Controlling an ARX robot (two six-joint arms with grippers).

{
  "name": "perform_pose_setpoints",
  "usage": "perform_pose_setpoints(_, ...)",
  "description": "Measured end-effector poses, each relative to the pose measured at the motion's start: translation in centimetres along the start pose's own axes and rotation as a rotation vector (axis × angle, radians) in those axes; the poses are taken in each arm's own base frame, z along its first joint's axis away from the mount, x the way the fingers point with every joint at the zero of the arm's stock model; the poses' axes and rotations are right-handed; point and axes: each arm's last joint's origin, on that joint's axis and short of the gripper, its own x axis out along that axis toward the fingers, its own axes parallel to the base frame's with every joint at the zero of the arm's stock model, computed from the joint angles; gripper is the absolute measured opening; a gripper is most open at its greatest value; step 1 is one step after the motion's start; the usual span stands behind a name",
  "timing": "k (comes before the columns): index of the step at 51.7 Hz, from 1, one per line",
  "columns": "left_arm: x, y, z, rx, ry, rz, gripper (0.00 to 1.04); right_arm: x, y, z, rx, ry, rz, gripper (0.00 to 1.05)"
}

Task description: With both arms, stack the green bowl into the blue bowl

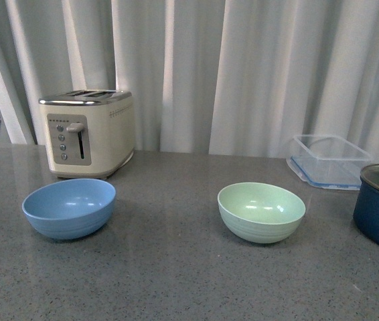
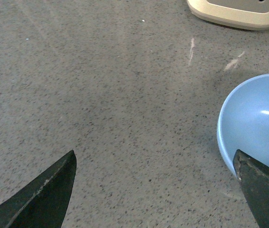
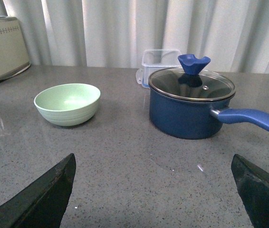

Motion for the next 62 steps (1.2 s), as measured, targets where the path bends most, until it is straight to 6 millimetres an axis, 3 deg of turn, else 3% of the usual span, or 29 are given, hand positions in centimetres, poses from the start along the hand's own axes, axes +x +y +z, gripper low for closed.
perform_pose_setpoints(13, 3.6, -2.9, -0.1, 0.007, 0.067, -0.022, 0.98, 0.0, 0.0, 0.0, 0.0, 0.0, 0.0, 0.95)
perform_pose_setpoints(34, 7.6, -5.0, -0.4, -0.008, 0.119, -0.016, 0.98, 0.0, 0.0, 0.0, 0.0, 0.0, 0.0, 0.95)
perform_pose_setpoints(62, 10.1, -6.5, -1.0, -0.012, 0.158, -0.035, 0.98, 0.0, 0.0, 0.0, 0.0, 0.0, 0.0, 0.95)
